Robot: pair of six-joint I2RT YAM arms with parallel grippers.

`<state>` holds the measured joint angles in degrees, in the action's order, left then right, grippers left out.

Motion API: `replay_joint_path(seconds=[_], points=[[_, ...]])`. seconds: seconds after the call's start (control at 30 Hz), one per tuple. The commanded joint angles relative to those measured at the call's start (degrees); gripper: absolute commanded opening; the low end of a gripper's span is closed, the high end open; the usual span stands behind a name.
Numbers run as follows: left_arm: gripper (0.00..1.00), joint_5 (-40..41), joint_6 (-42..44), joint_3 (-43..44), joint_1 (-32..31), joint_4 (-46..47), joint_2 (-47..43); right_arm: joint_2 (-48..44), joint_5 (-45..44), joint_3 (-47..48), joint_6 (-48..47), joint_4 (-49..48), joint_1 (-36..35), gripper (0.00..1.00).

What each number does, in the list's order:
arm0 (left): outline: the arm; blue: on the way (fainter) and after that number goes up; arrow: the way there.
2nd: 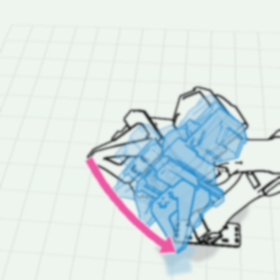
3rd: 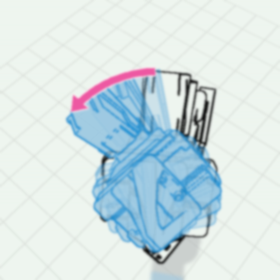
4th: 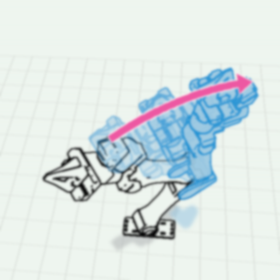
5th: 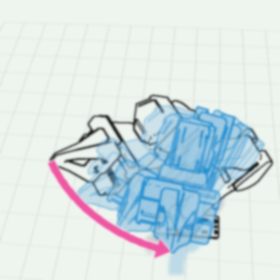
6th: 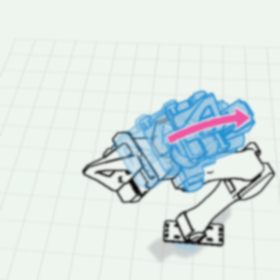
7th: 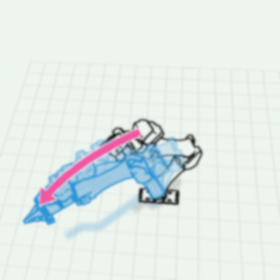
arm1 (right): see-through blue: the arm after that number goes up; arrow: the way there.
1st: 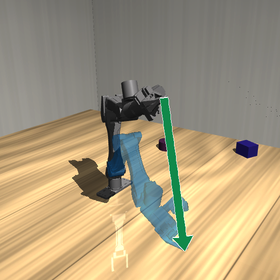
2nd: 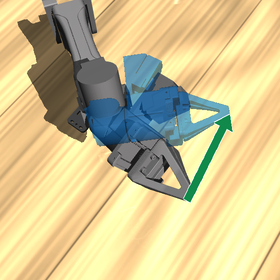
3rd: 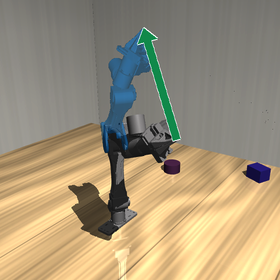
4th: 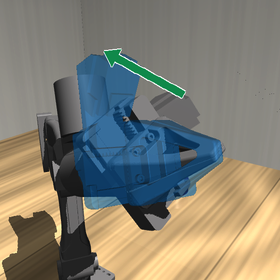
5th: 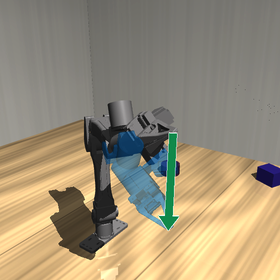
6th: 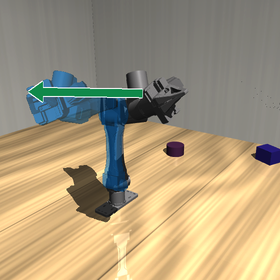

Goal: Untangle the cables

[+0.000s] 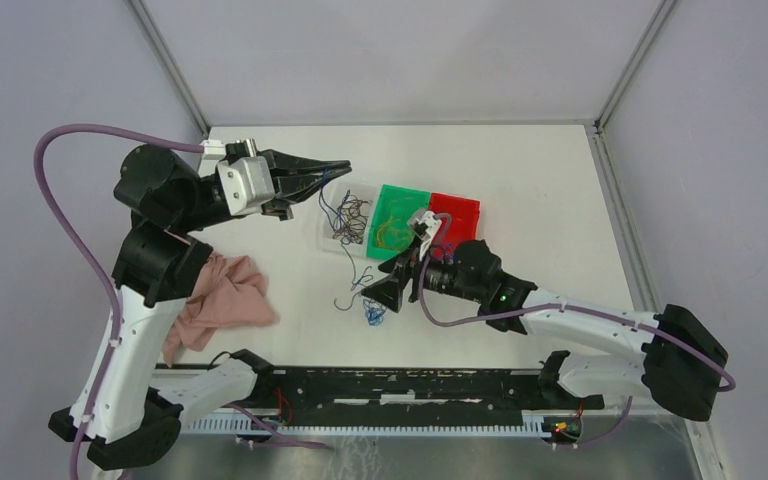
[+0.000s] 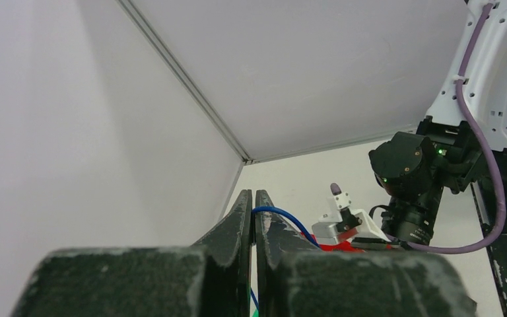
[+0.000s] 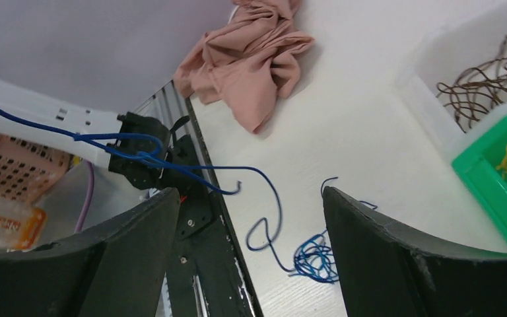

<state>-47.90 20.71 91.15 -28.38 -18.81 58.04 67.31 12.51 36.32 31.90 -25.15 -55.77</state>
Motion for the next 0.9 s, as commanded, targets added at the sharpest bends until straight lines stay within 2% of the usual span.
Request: replay_joint_path(seconds=[0.0, 0.07, 0.2, 0.27, 0.4, 0.57, 0.73, 0.87], points=[[0.03, 0.64, 3.04, 0.36, -0.22, 0.17, 0.12, 3.08, 11.25, 2.55, -5.97, -6.27, -1.06, 0.87], [0.03, 0.66, 3.03, 0.39, -0.22, 0.18, 0.22, 5.2, 11.52, 4.26, -6.48, -7.21, -1.94, 0.86], [0.03, 0.61, 2.39, 1.13, -0.21, 0.18, 0.32, 10.14, 5.73, 8.26, -10.19, -2.82, -4.46, 0.83], [0.03, 0.43, 1.89, 1.86, -0.24, 0.18, 0.4, 12.04, 0.92, 9.63, -11.32, -0.39, -5.41, 0.77], [0.03, 0.13, 1.19, 3.36, -0.21, 0.16, 0.58, 13.57, -5.37, 8.75, -11.4, -0.63, -6.06, 0.58], [0.03, -0.3, 0.43, 5.42, -0.21, 0.22, 0.75, 12.67, -11.82, 4.85, -11.25, -1.95, -6.55, 0.48], [0.03, -0.6, -2.63, 6.93, -0.18, 2.15, 0.96, 12.66, -13.75, 2.21, -9.08, -3.78, -6.55, 0.3], [0.03, -0.51, -3.47, 8.64, -0.25, 2.52, 1.4, 14.51, -12.25, 2.49, -7.45, -4.07, -6.56, 0.02]])
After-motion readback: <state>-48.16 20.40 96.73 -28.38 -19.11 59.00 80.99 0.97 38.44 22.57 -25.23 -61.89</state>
